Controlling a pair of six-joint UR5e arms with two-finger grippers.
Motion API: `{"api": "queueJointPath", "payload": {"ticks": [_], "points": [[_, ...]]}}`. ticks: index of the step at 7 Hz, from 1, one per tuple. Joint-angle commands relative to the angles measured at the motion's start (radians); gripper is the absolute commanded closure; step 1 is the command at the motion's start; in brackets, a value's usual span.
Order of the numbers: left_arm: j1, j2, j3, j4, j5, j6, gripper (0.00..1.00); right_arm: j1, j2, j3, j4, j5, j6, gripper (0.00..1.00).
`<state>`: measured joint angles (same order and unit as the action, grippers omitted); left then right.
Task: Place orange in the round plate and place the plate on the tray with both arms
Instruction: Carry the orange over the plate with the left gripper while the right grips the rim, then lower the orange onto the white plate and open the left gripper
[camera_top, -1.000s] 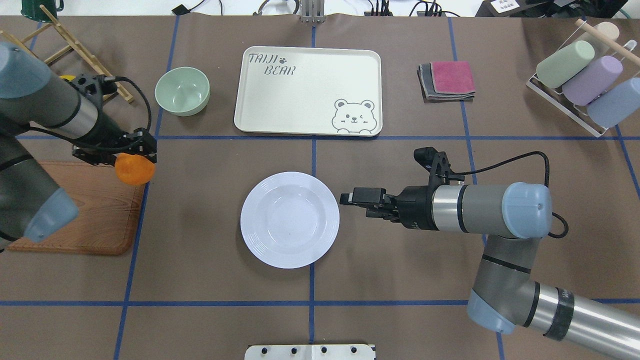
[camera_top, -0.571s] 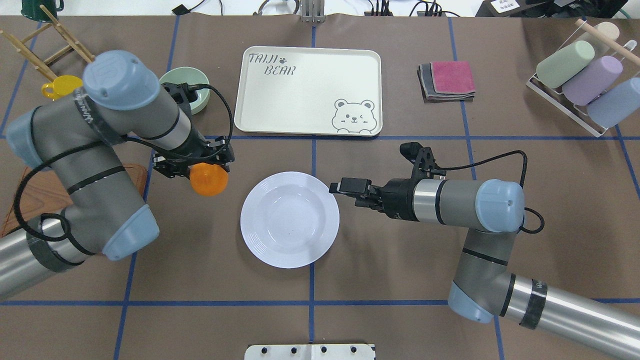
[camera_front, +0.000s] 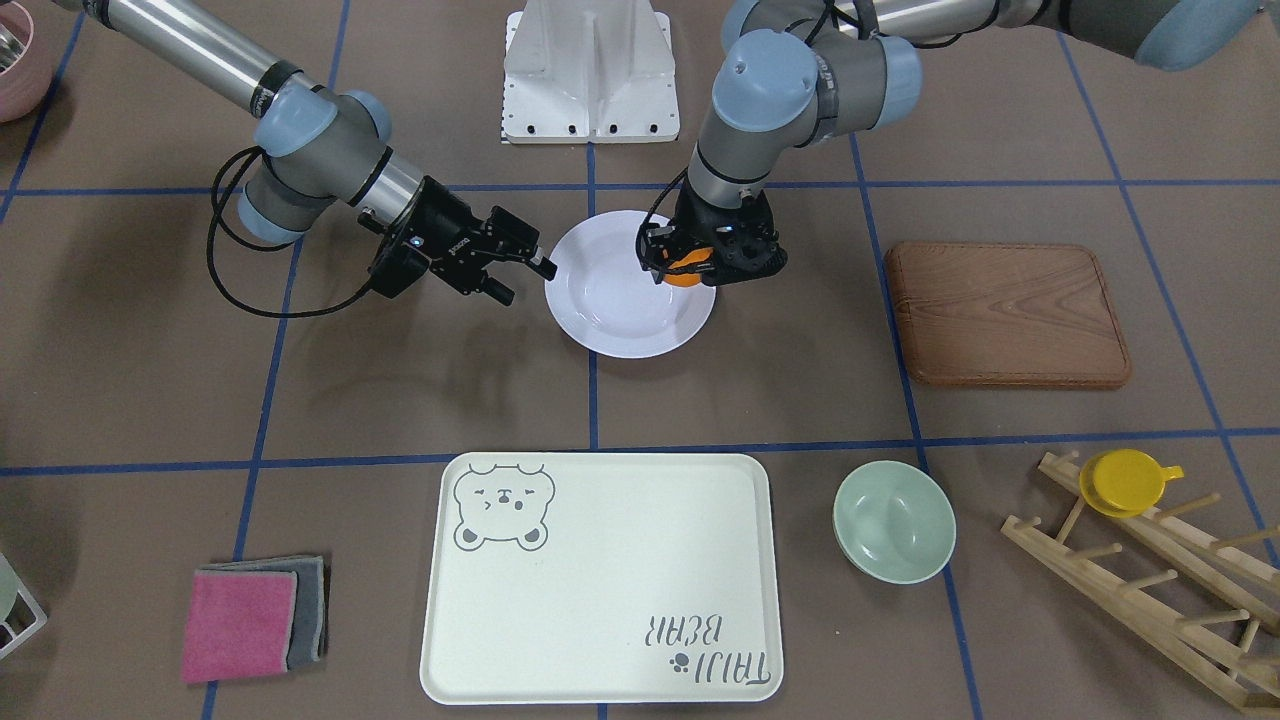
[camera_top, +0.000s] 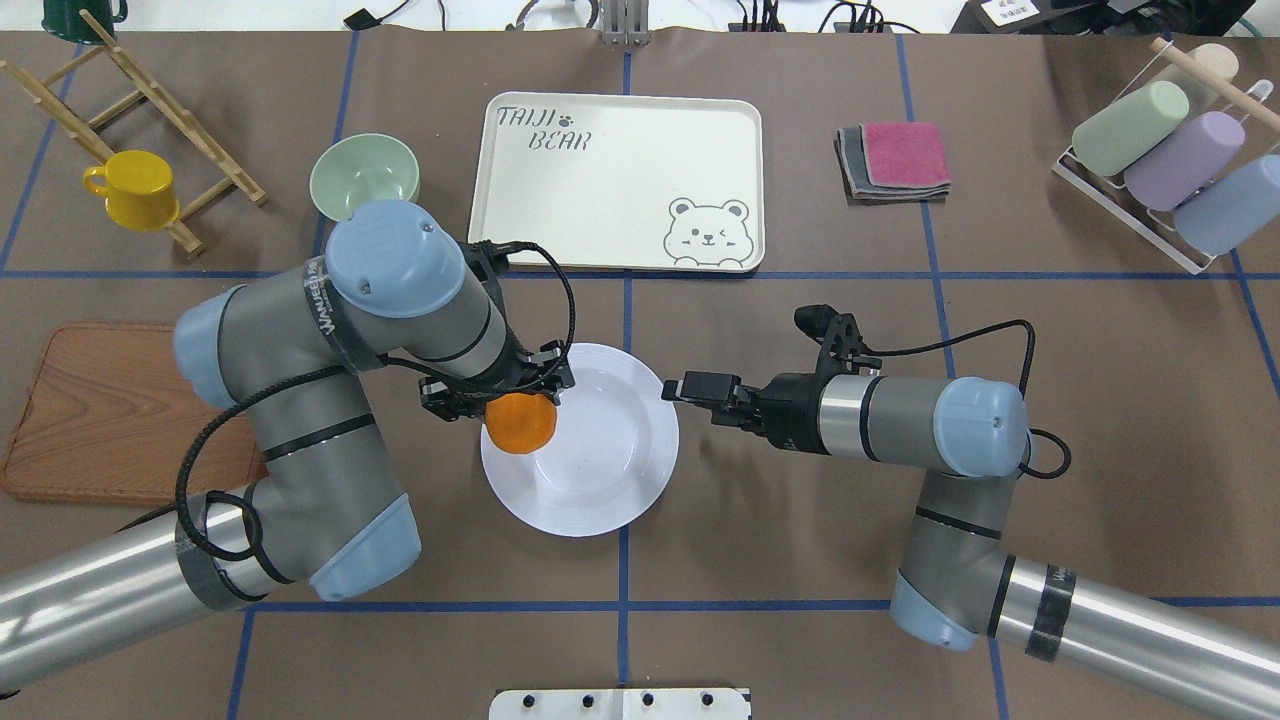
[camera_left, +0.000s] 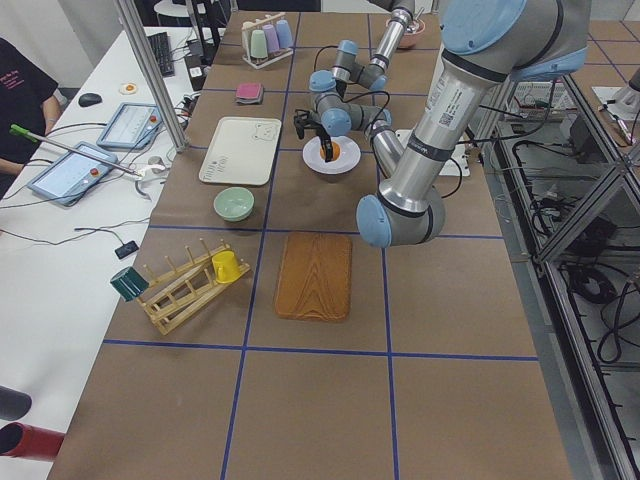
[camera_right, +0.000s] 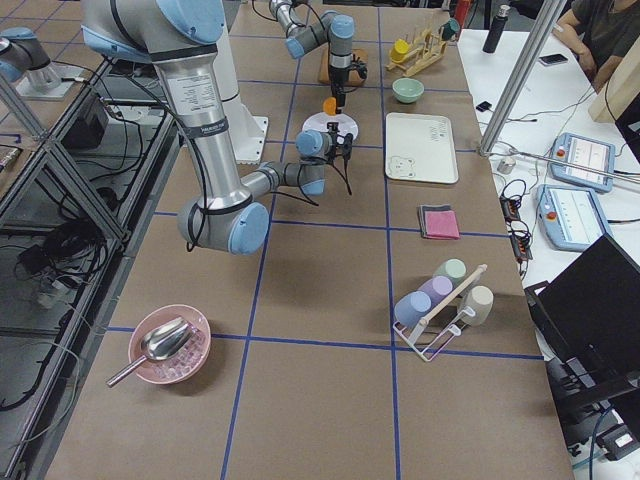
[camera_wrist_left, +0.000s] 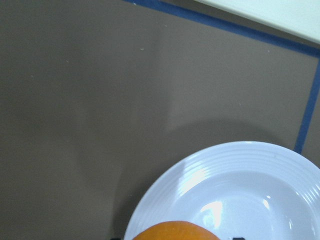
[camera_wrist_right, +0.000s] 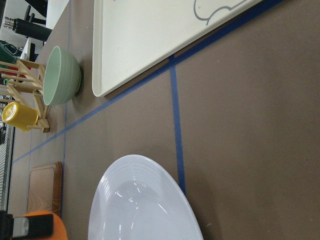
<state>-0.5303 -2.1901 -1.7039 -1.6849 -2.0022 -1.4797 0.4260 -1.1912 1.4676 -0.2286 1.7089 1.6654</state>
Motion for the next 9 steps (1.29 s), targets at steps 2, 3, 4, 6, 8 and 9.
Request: {"api": "queueJointPath", "payload": {"ticks": [2, 3, 4, 6, 8, 9], "points": [[0.015, -0.005, 0.044, -0.076, 0.05, -0.03, 0.11, -0.033, 0.013, -0.003, 0.0, -0.026, 0.013, 0.0], [0.018, -0.005, 0.043, -0.075, 0.075, -0.031, 0.03, -0.038, 0.013, -0.004, 0.0, -0.026, 0.013, 0.0], [0.016, -0.003, 0.04, -0.075, 0.075, -0.03, 0.03, -0.044, 0.013, -0.009, 0.0, -0.028, 0.016, 0.0], [0.015, -0.002, 0.03, -0.073, 0.075, -0.028, 0.03, -0.061, 0.015, -0.02, 0.0, -0.031, 0.031, 0.0], [0.009, 0.004, 0.012, -0.07, 0.072, -0.024, 0.03, -0.088, 0.037, -0.039, 0.0, -0.06, 0.031, 0.0], [0.004, 0.007, -0.002, -0.069, 0.071, -0.022, 0.03, -0.096, 0.048, -0.046, 0.0, -0.072, 0.031, 0.01]]}}
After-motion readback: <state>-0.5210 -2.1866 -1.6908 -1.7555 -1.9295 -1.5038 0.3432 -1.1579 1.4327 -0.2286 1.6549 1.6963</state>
